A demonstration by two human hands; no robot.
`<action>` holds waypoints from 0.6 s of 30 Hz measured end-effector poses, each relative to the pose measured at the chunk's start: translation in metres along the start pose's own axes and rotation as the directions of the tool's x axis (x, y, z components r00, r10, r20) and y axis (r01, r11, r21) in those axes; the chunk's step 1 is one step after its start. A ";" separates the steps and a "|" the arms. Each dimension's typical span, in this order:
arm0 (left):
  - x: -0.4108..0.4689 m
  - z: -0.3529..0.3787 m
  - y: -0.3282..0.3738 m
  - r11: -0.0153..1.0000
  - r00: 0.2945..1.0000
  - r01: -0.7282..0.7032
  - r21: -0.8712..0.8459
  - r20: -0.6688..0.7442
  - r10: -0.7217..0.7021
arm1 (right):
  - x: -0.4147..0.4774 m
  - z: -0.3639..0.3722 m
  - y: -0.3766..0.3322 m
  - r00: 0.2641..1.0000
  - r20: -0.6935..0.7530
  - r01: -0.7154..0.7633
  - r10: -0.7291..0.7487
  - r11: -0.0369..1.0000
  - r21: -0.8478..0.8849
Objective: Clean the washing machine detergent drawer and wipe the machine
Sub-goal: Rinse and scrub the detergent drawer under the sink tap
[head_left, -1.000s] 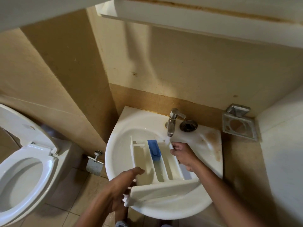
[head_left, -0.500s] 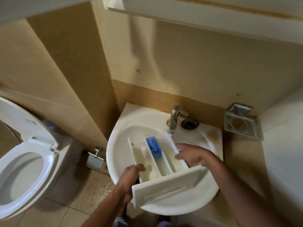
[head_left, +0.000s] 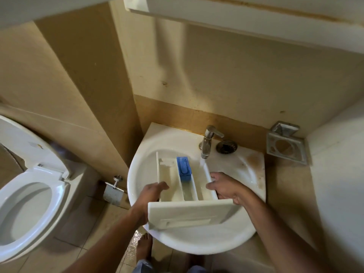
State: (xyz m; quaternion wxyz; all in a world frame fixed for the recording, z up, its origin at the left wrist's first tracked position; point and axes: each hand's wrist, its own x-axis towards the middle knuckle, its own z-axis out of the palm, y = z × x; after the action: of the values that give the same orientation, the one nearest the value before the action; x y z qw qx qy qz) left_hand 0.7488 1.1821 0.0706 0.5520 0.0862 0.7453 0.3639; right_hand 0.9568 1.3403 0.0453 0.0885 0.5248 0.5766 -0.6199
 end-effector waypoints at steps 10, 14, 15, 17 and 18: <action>-0.011 -0.008 -0.004 0.990 0.993 0.081 -0.117 0.098 -0.070 | -0.006 -0.001 -0.013 1.000 -0.002 0.001 -0.002 0.988 -0.153; -0.018 -0.009 -0.019 0.988 0.998 -0.059 -0.143 -0.009 0.058 | -0.016 0.007 -0.018 0.995 0.089 0.043 -0.035 0.995 -0.086; -0.020 -0.008 -0.022 0.981 0.993 -0.116 -0.155 -0.045 0.110 | -0.016 0.010 -0.024 0.993 0.096 0.071 -0.064 0.995 -0.073; -0.020 -0.011 -0.025 0.958 0.972 -0.230 -0.169 -0.088 0.218 | -0.011 0.013 -0.037 0.984 0.090 0.160 -0.152 0.984 -0.082; -0.021 -0.012 -0.026 0.944 0.956 -0.289 -0.157 -0.099 0.277 | -0.009 0.014 -0.045 0.978 0.075 0.204 -0.197 0.974 -0.099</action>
State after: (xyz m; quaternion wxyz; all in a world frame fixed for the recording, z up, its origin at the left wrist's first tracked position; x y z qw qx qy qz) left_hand 0.7532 1.1465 0.0716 0.4709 0.1313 0.7118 0.5044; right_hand 0.9212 1.3391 0.0771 0.0720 0.4381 0.6554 -0.6110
